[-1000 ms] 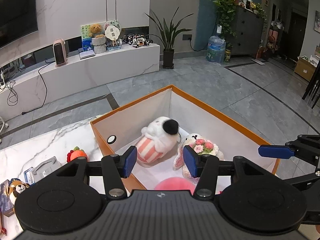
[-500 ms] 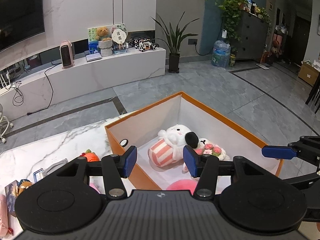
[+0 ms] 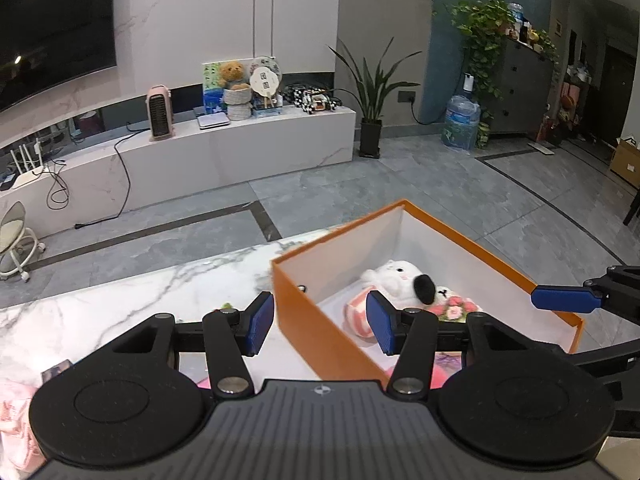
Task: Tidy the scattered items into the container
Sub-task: 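Withdraw both tools from the box back over the table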
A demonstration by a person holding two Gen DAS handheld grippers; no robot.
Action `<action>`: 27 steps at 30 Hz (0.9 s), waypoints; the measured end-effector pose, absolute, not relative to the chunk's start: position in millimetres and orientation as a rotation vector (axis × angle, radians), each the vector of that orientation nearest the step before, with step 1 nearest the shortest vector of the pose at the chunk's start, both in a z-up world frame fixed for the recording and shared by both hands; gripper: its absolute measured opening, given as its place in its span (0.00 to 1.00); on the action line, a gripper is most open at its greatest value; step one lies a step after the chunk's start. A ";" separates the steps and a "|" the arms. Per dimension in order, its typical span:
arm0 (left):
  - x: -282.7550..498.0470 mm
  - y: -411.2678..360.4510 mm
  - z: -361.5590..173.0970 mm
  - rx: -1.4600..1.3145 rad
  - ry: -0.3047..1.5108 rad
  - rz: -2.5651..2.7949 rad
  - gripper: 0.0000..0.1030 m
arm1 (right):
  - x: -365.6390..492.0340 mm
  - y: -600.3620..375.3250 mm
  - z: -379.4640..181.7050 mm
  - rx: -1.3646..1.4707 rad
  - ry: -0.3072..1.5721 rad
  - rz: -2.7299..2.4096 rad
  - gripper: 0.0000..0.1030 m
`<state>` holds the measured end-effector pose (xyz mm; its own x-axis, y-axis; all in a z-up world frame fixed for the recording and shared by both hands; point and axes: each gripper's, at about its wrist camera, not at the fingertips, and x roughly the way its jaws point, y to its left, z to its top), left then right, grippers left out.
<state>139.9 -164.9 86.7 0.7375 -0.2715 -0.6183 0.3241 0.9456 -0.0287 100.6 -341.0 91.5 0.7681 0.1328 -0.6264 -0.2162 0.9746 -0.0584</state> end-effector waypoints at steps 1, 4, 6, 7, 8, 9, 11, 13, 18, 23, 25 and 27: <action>139.8 -160.8 87.8 0.080 0.664 -0.323 0.59 | 101.2 -337.5 92.5 -0.132 0.668 0.194 0.61; 139.7 -148.9 90.2 0.075 0.660 -0.310 0.59 | 102.8 -326.5 95.2 -0.139 0.663 0.208 0.61; 139.9 -139.9 90.7 0.069 0.658 -0.299 0.59 | 104.1 -318.7 96.3 -0.145 0.662 0.217 0.61; 140.1 -135.4 90.9 0.065 0.658 -0.293 0.59 | 104.9 -314.7 96.7 -0.148 0.663 0.221 0.61; 140.2 -130.8 90.9 0.062 0.658 -0.287 0.59 | 105.5 -310.6 97.2 -0.152 0.663 0.225 0.61; 140.2 -126.2 90.8 0.059 0.658 -0.281 0.59 | 106.1 -306.3 97.7 -0.157 0.663 0.230 0.61; 140.8 -117.1 91.0 0.051 0.659 -0.272 0.59 | 107.0 -298.6 98.8 -0.164 0.662 0.237 0.61; 140.7 -109.1 91.0 0.045 0.660 -0.264 0.59 | 107.9 -291.0 100.0 -0.171 0.661 0.245 0.61; 140.2 -89.4 90.6 0.031 0.659 -0.242 0.59 | 109.6 -272.6 101.1 -0.188 0.658 0.265 0.61; 139.7 -69.6 90.3 0.016 0.659 -0.220 0.59 | 111.4 -254.3 100.8 -0.202 0.658 0.286 0.61; 139.3 -61.7 89.8 0.011 0.660 -0.211 0.59 | 110.9 -246.6 99.9 -0.207 0.660 0.295 0.61; 138.3 -53.5 88.5 0.007 0.662 -0.201 0.59 | 111.4 -238.7 98.6 -0.212 0.662 0.305 0.61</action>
<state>138.3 -53.5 88.5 0.7702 -0.1833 -0.6109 0.1881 0.9805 -0.0571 111.4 -238.7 98.6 0.7469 0.2091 -0.6312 -0.3431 0.9344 -0.0964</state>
